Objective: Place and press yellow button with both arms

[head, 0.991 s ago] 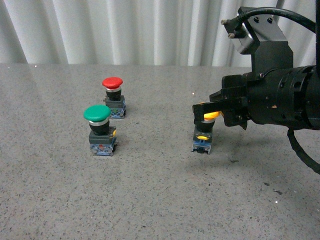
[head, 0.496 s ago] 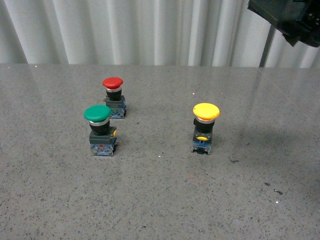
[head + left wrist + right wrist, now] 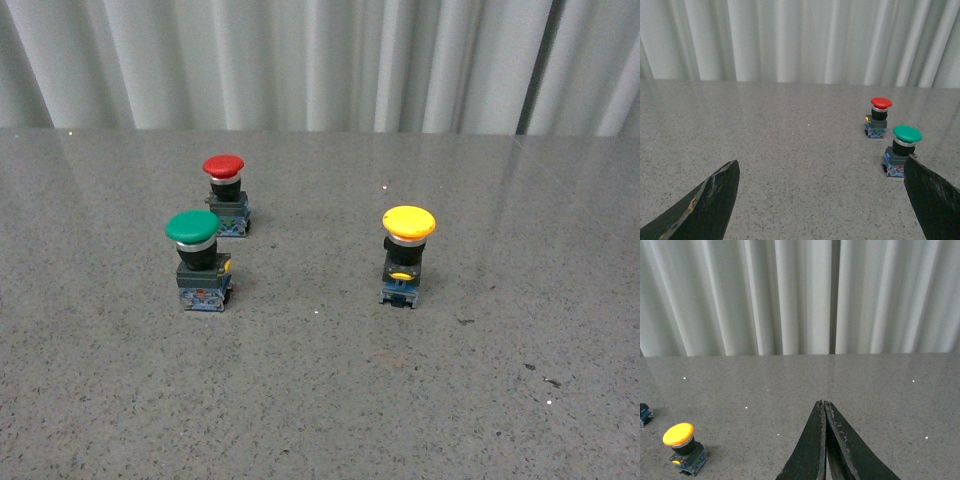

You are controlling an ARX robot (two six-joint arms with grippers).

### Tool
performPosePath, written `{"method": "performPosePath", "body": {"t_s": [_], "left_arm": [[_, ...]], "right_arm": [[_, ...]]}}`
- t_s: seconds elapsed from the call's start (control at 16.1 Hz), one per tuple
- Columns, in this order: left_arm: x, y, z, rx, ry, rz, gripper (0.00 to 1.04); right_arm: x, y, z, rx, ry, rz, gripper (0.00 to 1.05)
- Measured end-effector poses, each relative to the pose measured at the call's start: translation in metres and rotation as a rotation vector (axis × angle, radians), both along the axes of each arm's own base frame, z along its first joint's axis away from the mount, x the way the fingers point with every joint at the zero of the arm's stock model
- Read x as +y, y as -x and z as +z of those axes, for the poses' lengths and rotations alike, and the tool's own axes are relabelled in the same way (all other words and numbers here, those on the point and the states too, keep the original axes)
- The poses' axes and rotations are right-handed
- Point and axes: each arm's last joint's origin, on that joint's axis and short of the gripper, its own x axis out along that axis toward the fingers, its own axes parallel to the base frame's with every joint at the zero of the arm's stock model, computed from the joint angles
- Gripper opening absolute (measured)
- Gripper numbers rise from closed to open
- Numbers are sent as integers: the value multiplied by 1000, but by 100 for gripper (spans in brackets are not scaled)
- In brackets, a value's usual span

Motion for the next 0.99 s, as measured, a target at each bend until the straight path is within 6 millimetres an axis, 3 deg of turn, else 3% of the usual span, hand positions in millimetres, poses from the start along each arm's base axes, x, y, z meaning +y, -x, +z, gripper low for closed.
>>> {"method": "performPosePath", "body": {"t_s": [0.25, 0.99], "left_arm": [[0, 0, 0, 0, 0, 0, 98], [0, 0, 0, 0, 0, 0, 98]], "right_arm": [[1, 14, -30, 49, 11, 9, 2], [1, 41, -55, 13, 17, 8, 2]]}}
